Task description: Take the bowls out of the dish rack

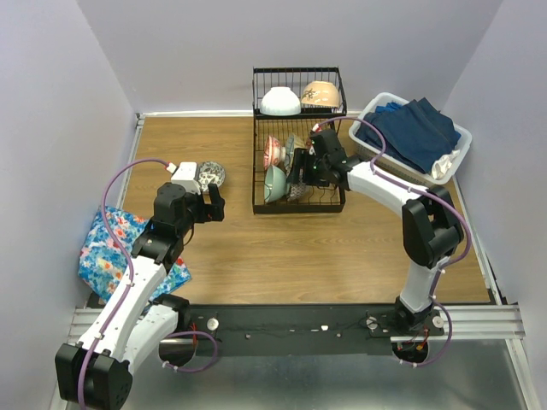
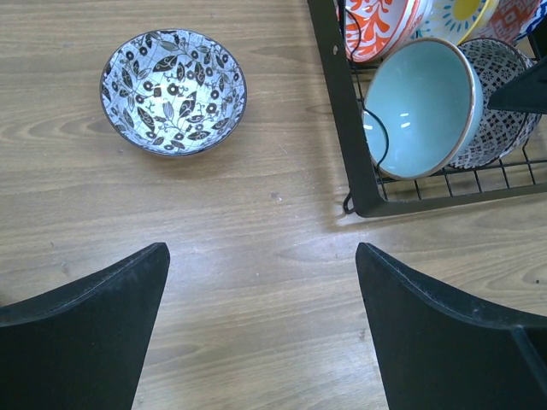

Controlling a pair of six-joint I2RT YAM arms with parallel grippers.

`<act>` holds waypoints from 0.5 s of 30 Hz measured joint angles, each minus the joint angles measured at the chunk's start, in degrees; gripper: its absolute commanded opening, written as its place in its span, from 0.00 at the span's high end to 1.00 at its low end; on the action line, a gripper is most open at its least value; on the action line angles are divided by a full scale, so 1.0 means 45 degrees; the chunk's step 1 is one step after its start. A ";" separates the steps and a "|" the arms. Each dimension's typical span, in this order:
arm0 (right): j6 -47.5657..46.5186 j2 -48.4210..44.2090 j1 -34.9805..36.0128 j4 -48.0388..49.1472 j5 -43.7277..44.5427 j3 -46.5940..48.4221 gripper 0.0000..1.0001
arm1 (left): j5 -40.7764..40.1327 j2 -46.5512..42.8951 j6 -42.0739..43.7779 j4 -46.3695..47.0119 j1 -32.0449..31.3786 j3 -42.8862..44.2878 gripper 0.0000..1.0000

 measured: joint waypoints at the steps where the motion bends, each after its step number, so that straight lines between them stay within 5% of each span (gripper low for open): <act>1: -0.0005 0.0015 0.0010 -0.0102 0.0000 0.0078 0.58 | 0.0000 0.0000 -0.0005 0.0000 -0.0005 0.0000 0.01; 3: -0.0039 0.0034 0.0029 -0.0257 0.0015 0.0185 0.69 | 0.0000 0.0000 -0.0005 0.0000 -0.0024 0.0000 0.01; 15: -0.0233 0.0107 0.0631 -0.1511 0.1491 0.1001 0.77 | 0.0000 0.0151 -0.0005 0.0005 -0.0078 -0.0005 0.01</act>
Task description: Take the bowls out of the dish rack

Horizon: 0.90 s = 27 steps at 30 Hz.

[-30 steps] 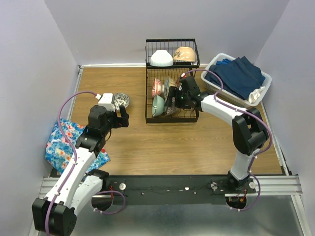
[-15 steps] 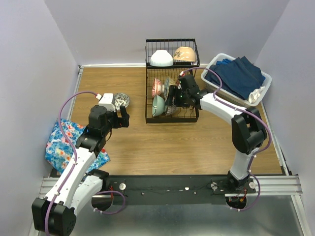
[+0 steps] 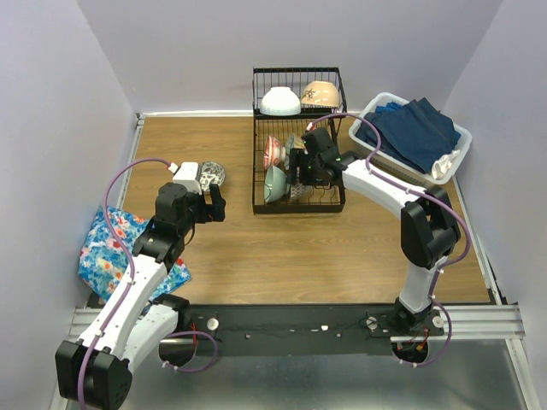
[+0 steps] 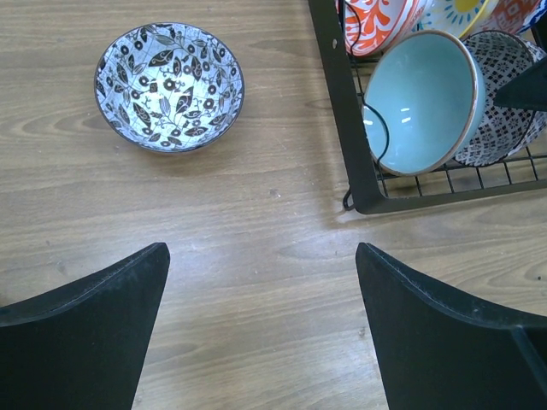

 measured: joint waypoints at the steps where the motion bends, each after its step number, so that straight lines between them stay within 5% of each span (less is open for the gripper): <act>1: -0.0005 0.0000 0.0019 -0.0010 0.0102 0.0010 0.77 | 0.0000 0.0019 0.0000 0.0000 0.0000 0.0000 0.01; 27: 0.0491 -0.4022 0.0039 0.0476 0.0413 -0.1491 0.76 | 0.2613 0.2798 -0.2764 0.1899 -0.0107 0.1117 0.01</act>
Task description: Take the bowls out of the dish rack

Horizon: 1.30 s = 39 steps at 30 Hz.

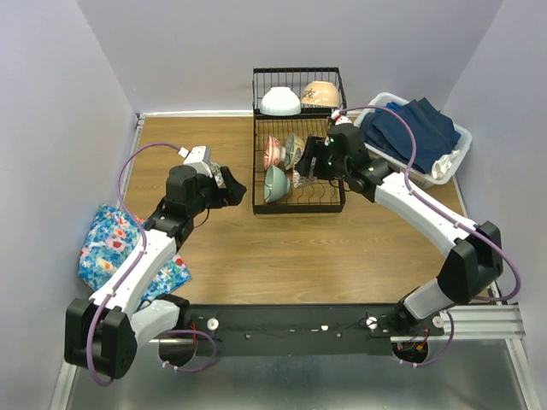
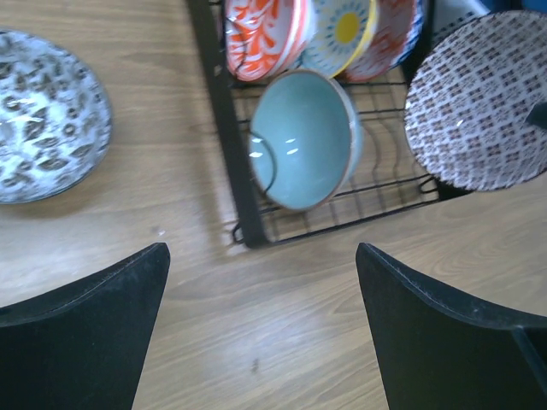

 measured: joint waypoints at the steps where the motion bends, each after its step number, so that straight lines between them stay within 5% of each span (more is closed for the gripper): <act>1: 0.0058 -0.0243 0.0000 0.0243 -0.0155 -0.0257 0.76 | 0.0180 0.0180 -0.0223 0.0214 -0.0044 0.0097 0.01; 15: 0.0908 -0.2195 0.0000 0.3473 -0.3249 -0.2992 0.76 | 0.1559 0.2482 -0.2992 0.3045 -0.1258 0.0763 0.03; 24: 0.1875 -0.2569 0.0000 0.5707 -0.4838 -0.4318 0.76 | 0.1739 0.3371 -0.4163 0.4260 -0.1817 0.0763 0.16; 30: 0.2341 -0.2623 0.0000 0.6756 -0.5372 -0.4775 0.76 | 0.1807 0.3774 -0.4765 0.4673 -0.2064 0.0758 0.43; 34: 0.2453 -0.2623 0.0000 0.7019 -0.5489 -0.4891 0.76 | 0.1831 0.3842 -0.4979 0.4721 -0.2123 0.0738 0.76; 39: 0.2584 -0.2730 -0.0039 0.7257 -0.5489 -0.5207 0.61 | 0.1928 0.3769 -0.5396 0.4988 -0.2089 0.0612 1.00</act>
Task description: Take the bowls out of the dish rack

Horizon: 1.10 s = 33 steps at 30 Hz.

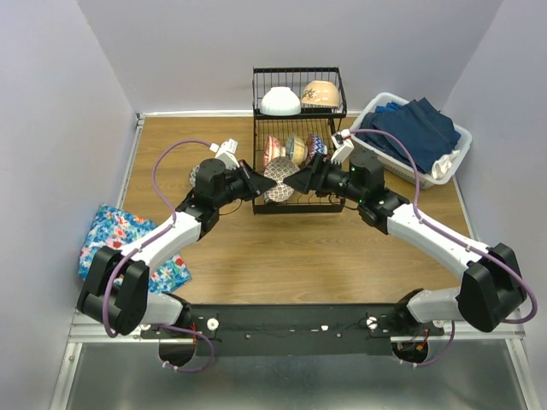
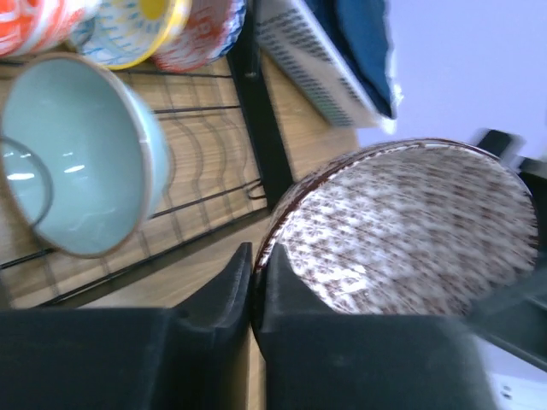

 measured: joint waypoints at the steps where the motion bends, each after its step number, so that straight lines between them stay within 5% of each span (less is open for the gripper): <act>1: -0.0063 -0.0005 -0.0024 -0.0034 0.0131 -0.0049 0.58 | 0.0083 -0.0136 -0.0078 0.0112 0.0005 -0.0039 1.00; 5: -0.0078 -0.0083 -0.0039 -0.0024 0.0272 -0.0321 0.23 | -0.0185 -0.0568 0.0199 -0.0136 -0.0078 -0.0136 1.00; 9: -0.0233 -0.0175 0.0034 -0.0097 0.0432 -0.0432 0.08 | -0.0491 -0.0782 0.0588 -0.0568 -0.0136 -0.0136 1.00; 19: -0.1506 -0.1088 0.0044 -0.0826 0.1627 -0.0121 0.06 | -0.2856 -0.1005 0.2574 -0.3837 0.0967 0.0107 1.00; 33: -0.3317 -0.1447 0.0044 -0.2565 0.2895 0.0015 0.06 | -0.4979 0.0408 0.4303 -0.6717 0.4439 0.2953 1.00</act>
